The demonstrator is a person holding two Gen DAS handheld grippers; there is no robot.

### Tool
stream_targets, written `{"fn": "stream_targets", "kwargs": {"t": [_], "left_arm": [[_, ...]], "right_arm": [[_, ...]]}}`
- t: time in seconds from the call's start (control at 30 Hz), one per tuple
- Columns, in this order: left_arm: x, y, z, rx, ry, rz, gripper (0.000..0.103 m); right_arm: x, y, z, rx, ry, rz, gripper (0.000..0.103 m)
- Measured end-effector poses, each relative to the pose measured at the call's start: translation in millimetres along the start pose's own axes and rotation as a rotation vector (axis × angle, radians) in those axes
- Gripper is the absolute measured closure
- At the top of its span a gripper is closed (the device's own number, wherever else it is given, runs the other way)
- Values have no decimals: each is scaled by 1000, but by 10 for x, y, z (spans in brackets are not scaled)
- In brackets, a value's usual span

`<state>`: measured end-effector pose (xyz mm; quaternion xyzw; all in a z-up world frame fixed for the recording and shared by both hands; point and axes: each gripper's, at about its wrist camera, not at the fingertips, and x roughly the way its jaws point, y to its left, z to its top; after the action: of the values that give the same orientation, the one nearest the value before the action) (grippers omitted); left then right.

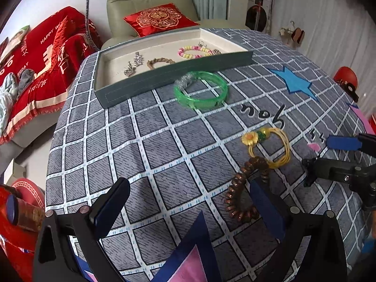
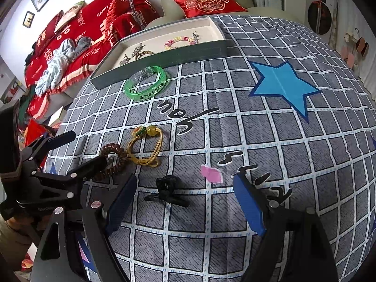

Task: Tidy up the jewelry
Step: 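Grasp the brown coiled hair tie with the left tool while the right tool grasps the black claw clip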

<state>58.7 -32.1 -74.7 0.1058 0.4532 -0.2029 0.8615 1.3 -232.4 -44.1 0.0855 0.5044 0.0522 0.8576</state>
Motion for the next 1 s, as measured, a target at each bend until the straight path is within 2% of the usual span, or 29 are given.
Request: {"fn": "stream_targets", "kwargs": {"t": [0.2, 0.3, 0.4, 0.53, 0.6, 0.63, 0.67, 0.77, 0.83, 1.0], "left_arm": [[38, -29, -42, 20, 12, 11, 0], [31, -39, -48, 22, 10, 10, 0], [6, -73, -60, 29, 6, 0, 7], [-27, -141, -64, 41, 1, -22, 24], [-38, -176, -63, 47, -1, -44, 36], [-46, -203, -60, 55, -4, -52, 46], [-57, -236, -61, 69, -7, -56, 56], [-68, -311, -64, 92, -8, -70, 73], [-78, -326, -72, 94, -8, -71, 73], [-152, -229, -69, 23, -15, -122, 73]], "right_arm": [[29, 103, -25, -41, 4, -25, 18], [66, 143, -42, -62, 14, -34, 27], [98, 203, -64, -96, 18, -64, 37], [109, 280, -106, -142, 20, -96, 53], [106, 324, -128, -161, 18, -110, 59], [102, 337, -135, -172, 18, -113, 62], [98, 350, -145, -181, 18, -113, 63], [85, 358, -153, -186, 16, -109, 63], [74, 342, -158, -176, 15, -101, 64], [27, 251, -133, -127, 7, -54, 64]]}}
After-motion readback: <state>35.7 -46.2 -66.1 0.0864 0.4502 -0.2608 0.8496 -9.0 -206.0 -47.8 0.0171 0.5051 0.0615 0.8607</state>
